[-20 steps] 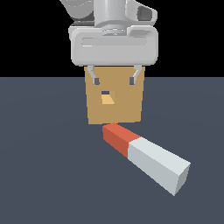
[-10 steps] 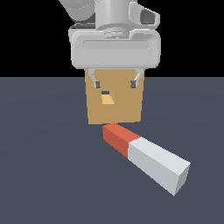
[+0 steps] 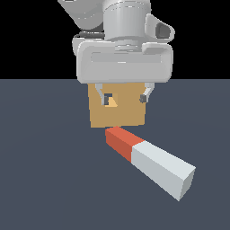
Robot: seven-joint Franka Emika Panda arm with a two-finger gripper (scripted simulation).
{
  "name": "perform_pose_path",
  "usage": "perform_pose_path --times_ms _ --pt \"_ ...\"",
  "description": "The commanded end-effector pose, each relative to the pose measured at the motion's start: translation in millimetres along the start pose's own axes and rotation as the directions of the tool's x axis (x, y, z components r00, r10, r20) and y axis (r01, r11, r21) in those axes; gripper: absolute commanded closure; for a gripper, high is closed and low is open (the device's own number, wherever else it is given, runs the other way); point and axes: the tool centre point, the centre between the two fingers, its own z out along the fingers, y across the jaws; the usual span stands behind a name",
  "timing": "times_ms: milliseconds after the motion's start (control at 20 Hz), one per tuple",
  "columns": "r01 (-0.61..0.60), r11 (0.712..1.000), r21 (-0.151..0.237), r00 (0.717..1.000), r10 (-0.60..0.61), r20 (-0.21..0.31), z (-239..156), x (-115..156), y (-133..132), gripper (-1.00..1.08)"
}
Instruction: Insert the peg into the horizontal hole in a box.
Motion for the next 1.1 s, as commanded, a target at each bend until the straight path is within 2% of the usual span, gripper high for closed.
perform_pose_path --times_ms 0,250,600,1050 --pt "0.052 0.999 0.001 0.999 -0.052 -0.001 9.5 -10.2 3.4 -0.92" --pt "0.163 0.987 0.002 0.987 -0.163 -0.002 29.2 -30.3 13.3 -0.92" --pt "0.304 0.953 0.004 0.953 -0.304 -0.003 54.9 -54.5 30.2 -0.92" --pt "0.406 0.914 0.006 0.914 -0.406 -0.003 73.7 -70.2 46.2 -0.92"
